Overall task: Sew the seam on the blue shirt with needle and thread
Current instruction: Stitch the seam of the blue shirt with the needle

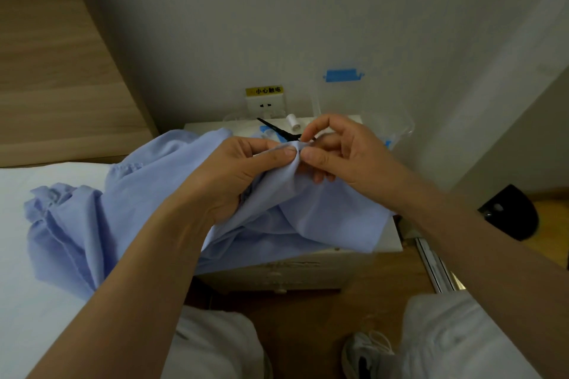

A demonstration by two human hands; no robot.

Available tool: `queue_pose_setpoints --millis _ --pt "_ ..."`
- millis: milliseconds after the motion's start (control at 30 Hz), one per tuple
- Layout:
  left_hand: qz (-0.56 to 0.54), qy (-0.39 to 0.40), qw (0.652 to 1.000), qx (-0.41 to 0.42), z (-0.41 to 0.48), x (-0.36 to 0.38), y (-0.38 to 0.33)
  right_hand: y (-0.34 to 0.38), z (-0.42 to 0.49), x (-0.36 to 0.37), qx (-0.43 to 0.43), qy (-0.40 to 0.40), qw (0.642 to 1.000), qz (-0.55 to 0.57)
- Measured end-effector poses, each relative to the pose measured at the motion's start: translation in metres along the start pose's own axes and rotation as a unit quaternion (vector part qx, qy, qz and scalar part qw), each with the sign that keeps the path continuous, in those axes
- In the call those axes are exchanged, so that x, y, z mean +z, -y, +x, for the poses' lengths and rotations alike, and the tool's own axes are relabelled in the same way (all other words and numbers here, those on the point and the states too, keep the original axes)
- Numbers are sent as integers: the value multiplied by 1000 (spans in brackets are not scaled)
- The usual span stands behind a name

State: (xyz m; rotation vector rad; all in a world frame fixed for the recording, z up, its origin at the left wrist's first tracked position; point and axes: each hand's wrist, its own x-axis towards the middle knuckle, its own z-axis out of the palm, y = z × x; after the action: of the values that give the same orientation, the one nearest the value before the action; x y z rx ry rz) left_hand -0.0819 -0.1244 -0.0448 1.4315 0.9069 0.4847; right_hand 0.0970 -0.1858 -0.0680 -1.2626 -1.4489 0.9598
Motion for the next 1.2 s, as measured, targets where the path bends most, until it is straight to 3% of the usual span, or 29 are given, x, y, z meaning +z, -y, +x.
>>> queue_pose_setpoints --millis 133,467,633,767,833,900,967,1033,1133,1200 --pt "17 -27 999 10 0 3 -1 -2 1 2 -112 -86 984 -107" --pt "50 -46 997 33 0 9 4 -1 2 14 -301 -95 922 -225" --pt "83 -61 994 46 -1 9 7 3 -1 10 -251 -43 956 -144" --pt "116 -102 985 75 0 9 8 9 -5 17 -265 -22 955 -131" --pt "101 -113 986 72 1 6 8 12 -9 23 -236 27 966 -100" --pt "76 -105 989 72 1 5 8 14 -12 21 -137 116 983 -28" --pt "74 -108 989 74 1 6 9 13 -12 14 -28 225 974 24" --pt "87 -128 985 78 2 6 10 10 -11 7 53 342 937 42" --pt "107 -148 980 78 6 3 11 11 -12 0 153 523 835 79" --pt "117 -147 979 79 7 3 12 15 -13 -6 171 574 796 88"
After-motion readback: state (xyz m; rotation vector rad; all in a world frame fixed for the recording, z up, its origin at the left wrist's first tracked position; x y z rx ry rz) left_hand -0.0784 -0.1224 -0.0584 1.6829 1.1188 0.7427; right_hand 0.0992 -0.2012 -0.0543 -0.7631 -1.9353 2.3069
